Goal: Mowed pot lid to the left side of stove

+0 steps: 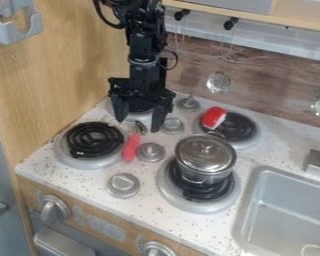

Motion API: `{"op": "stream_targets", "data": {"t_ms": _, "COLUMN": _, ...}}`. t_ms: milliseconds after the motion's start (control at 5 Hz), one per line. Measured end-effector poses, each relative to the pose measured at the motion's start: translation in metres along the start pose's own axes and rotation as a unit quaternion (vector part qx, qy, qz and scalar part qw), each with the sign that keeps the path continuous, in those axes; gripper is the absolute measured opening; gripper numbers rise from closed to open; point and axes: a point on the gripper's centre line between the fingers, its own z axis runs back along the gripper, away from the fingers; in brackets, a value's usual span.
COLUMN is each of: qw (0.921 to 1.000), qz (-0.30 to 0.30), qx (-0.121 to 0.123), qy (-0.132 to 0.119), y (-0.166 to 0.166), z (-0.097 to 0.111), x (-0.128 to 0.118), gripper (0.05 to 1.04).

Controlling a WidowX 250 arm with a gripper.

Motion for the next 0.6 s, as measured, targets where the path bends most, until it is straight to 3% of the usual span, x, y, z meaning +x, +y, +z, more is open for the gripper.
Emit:
{"op": "stream_targets", "data": {"t_ms": 200, "qw": 0.9999, "qz": -0.001, "qx": -0.003, "qy": 0.016, "y": -0.003, "z": -0.010, "x": -0.004, "gripper": 0.998}}
{"op": "stream_targets", "data": {"t_ms": 600, "qw": 0.9956, "qz": -0.092, "qx": -0.016, "qy": 0.000, "y": -0.059, "z": -0.005, "x": 0.021, "gripper": 0.998}}
